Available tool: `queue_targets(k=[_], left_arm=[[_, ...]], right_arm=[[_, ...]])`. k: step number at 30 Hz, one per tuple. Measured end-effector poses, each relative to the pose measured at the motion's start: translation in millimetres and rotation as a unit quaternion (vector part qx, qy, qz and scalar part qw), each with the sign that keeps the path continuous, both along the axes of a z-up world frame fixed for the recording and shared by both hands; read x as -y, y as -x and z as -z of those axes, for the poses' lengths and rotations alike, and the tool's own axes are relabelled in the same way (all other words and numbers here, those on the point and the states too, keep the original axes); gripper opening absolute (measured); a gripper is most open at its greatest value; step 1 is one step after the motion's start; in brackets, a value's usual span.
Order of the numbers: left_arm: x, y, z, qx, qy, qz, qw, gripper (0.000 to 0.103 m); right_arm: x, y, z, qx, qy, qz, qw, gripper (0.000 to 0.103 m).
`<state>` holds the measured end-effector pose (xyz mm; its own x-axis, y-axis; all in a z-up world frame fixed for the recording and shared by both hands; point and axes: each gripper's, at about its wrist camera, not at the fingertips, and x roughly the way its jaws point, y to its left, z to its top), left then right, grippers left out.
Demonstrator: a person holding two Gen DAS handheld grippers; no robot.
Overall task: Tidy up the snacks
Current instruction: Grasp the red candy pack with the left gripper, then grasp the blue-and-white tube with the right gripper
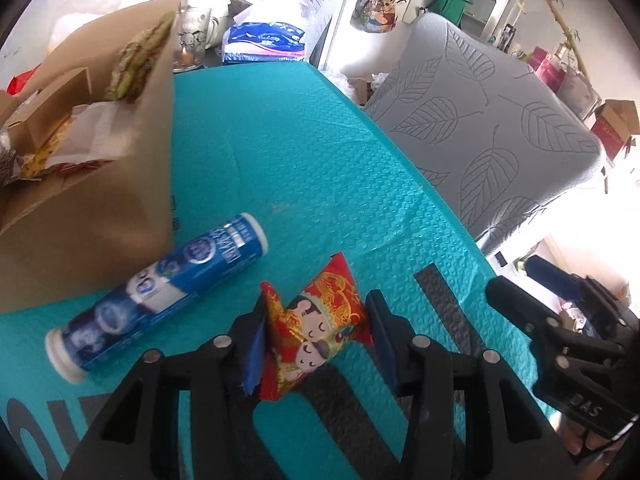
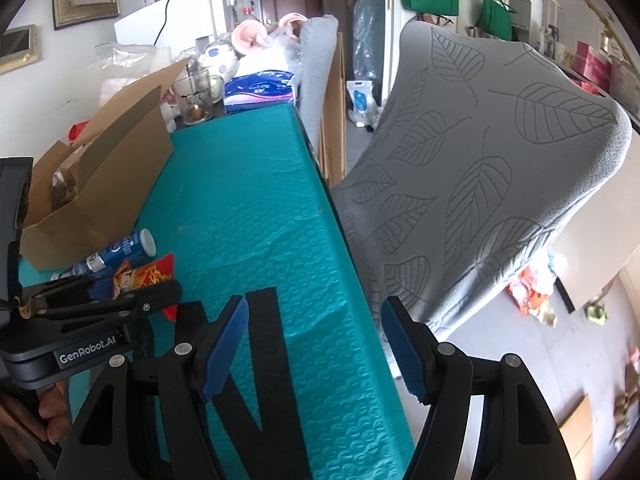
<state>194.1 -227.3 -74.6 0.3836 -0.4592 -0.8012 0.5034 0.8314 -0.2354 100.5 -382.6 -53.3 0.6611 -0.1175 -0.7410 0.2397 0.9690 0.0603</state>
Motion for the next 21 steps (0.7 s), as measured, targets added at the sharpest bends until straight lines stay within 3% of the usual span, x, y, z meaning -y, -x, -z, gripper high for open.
queue_targets(k=[6,18,21], left_arm=[[-43.0,15.3,-18.3,0.017,0.004,-0.011,0.9998,0.045],[-146.4,30.6,-20.9,0.017,-0.001,-0.099,0.995,0.045],[-164.0,26.0,-17.8,0.018,-0.001,-0.117,0.993,0.045]], right_arm=[[-27.7,-6.4,-3.5,0.004,0.001,-0.034,0.999,0.07],[-103.3,-33.8,-2.7,-0.003,-0.026,-0.124,0.992,0.07],[-117.0,-43.0,-4.7,0.003,-0.042,-0.111,0.993,0.079]])
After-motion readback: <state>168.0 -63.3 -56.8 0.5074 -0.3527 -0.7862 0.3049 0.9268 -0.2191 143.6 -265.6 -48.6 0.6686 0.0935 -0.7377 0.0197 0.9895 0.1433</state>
